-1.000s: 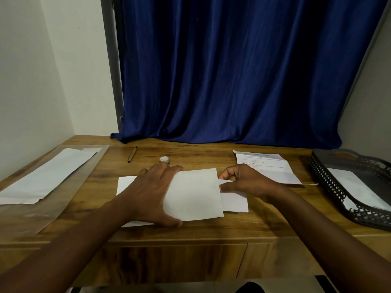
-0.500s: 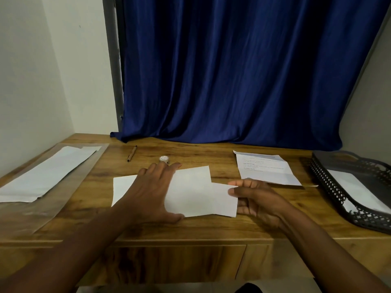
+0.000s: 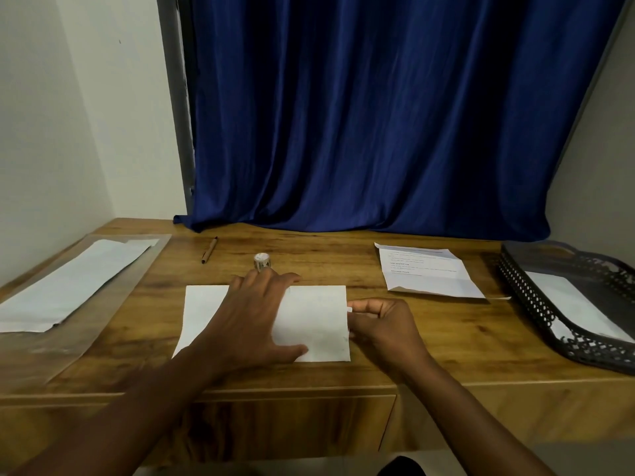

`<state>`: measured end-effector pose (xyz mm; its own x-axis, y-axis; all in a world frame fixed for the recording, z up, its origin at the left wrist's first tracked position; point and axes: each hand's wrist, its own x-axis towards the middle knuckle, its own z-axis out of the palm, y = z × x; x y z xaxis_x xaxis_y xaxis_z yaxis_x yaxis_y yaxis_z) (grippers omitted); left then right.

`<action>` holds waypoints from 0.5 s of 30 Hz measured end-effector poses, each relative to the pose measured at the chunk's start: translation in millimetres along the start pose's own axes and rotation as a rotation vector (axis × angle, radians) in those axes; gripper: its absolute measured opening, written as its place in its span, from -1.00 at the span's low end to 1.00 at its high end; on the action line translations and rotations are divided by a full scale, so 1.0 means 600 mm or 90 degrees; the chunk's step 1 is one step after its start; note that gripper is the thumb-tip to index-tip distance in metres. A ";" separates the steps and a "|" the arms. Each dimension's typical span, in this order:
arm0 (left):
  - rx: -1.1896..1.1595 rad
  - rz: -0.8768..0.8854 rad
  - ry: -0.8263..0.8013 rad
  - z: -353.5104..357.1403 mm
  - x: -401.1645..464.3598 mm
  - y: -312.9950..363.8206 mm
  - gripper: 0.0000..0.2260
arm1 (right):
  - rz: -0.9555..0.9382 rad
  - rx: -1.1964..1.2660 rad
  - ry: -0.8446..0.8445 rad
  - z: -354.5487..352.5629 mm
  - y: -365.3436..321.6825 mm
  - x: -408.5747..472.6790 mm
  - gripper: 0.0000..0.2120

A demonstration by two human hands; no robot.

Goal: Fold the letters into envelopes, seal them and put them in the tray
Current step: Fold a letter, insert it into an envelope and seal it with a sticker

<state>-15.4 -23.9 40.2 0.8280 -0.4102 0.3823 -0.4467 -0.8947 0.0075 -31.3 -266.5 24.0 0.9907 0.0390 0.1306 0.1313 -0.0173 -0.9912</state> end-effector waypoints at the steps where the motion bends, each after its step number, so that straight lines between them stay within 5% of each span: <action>1: 0.000 -0.001 0.000 0.000 -0.001 -0.001 0.02 | -0.013 -0.024 -0.019 0.000 0.003 -0.001 -0.85; 6: -0.007 0.005 0.013 -0.002 -0.005 -0.008 0.00 | -0.016 -0.075 -0.097 -0.016 0.001 -0.005 -0.80; 15: -0.022 0.053 0.036 -0.003 -0.002 0.015 -0.04 | 0.000 -0.138 -0.025 0.005 0.000 0.000 -0.87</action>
<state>-20.9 -30.9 41.2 0.7676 -0.4717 0.4339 -0.5258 -0.8506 0.0054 -31.6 -263.7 23.6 0.9890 0.0773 0.1262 0.1409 -0.2319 -0.9625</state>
